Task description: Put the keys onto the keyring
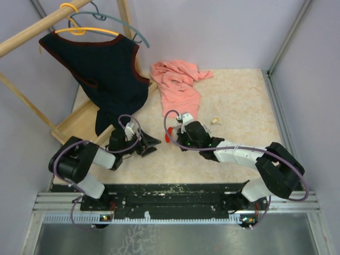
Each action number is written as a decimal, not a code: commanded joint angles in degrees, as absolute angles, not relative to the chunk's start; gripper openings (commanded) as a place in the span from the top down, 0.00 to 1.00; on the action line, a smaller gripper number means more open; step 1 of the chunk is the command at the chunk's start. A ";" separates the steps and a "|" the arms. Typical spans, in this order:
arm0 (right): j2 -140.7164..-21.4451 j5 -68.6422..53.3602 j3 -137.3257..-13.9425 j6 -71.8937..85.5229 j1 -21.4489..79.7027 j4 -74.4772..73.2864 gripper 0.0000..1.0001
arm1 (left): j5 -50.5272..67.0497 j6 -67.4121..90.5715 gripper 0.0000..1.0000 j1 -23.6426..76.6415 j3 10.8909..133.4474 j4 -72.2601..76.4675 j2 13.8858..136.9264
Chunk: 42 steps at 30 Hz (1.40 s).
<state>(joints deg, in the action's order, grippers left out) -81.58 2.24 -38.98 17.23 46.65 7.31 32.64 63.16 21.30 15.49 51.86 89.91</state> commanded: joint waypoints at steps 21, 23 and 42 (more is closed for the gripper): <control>-77.94 -0.31 -35.53 20.01 51.68 14.35 1.00 | 36.51 74.38 0.40 24.88 24.88 72.74 116.45; -77.71 -0.51 -35.39 19.65 51.76 14.67 1.00 | 36.48 73.49 0.43 25.10 25.99 71.21 116.51; -71.55 2.54 -34.30 16.06 51.80 11.27 0.75 | 36.31 61.82 1.00 26.07 29.35 62.58 108.99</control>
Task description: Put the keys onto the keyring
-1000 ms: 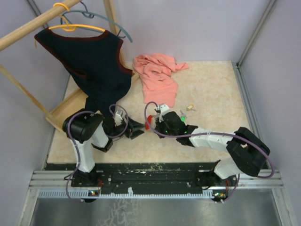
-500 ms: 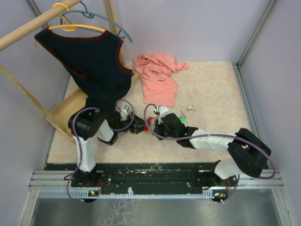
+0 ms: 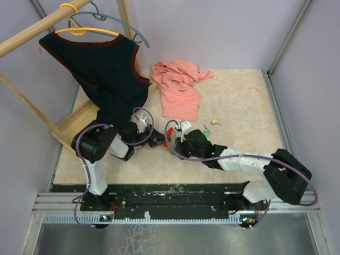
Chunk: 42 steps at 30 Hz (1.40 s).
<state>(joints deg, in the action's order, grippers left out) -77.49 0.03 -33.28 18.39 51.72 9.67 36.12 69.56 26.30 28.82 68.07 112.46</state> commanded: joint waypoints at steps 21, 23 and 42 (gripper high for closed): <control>-62.92 0.45 -26.57 9.03 44.86 23.15 0.31 | 41.79 41.98 1.00 20.80 23.53 48.24 85.56; -62.48 -1.93 -24.44 8.11 44.00 26.69 0.30 | 43.93 41.08 1.00 20.07 22.72 48.83 84.27; -72.87 -19.07 -16.72 -2.41 33.49 57.26 0.41 | 23.41 12.99 1.00 28.72 36.00 5.73 73.40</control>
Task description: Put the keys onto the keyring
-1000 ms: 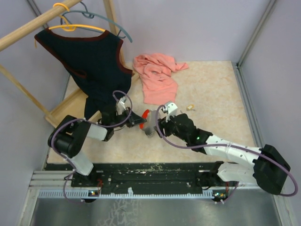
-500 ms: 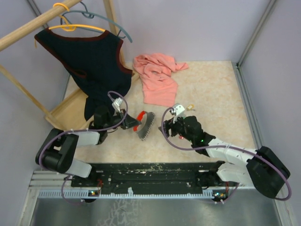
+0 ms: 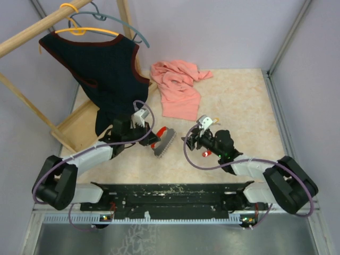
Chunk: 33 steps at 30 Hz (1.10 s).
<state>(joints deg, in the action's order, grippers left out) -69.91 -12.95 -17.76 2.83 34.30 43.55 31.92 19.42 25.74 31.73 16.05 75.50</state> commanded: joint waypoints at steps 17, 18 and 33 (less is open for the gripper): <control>-88.12 -26.24 -12.35 -6.88 32.48 84.18 0.61 | 9.91 10.63 1.00 41.22 46.09 -12.83 71.48; -89.43 -27.24 -12.45 -7.31 32.51 85.34 0.63 | 10.43 10.28 1.00 41.44 46.20 -12.90 71.33; -100.27 -29.00 -11.56 -9.04 32.45 96.29 0.71 | 12.48 8.28 1.00 44.01 48.89 -16.61 69.68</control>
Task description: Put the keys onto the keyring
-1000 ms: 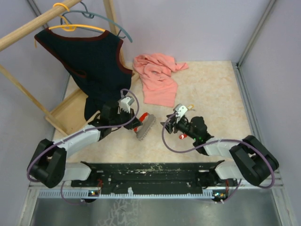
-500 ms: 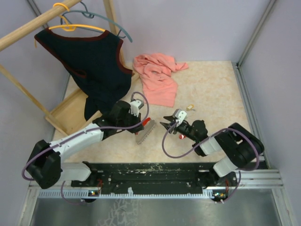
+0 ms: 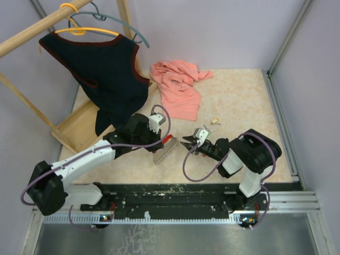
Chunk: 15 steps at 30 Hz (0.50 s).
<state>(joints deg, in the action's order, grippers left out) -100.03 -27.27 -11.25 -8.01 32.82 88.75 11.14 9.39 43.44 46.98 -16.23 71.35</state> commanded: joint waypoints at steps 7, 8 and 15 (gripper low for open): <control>-100.11 -31.37 -11.65 -9.62 32.52 95.60 0.76 | 13.10 7.87 1.00 44.36 49.02 -16.40 69.60; -100.11 -31.45 -11.62 -9.66 32.52 95.58 0.77 | 13.17 7.85 1.00 44.36 49.05 -16.27 69.61; -100.20 -31.99 -12.16 -9.90 32.52 94.63 0.82 | 13.95 7.74 1.00 44.62 48.96 -15.91 69.63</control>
<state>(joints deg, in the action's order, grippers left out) -100.03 -30.15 -11.25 -9.17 32.82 89.25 12.67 8.69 44.05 47.13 -16.56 70.81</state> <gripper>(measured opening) 0.188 0.048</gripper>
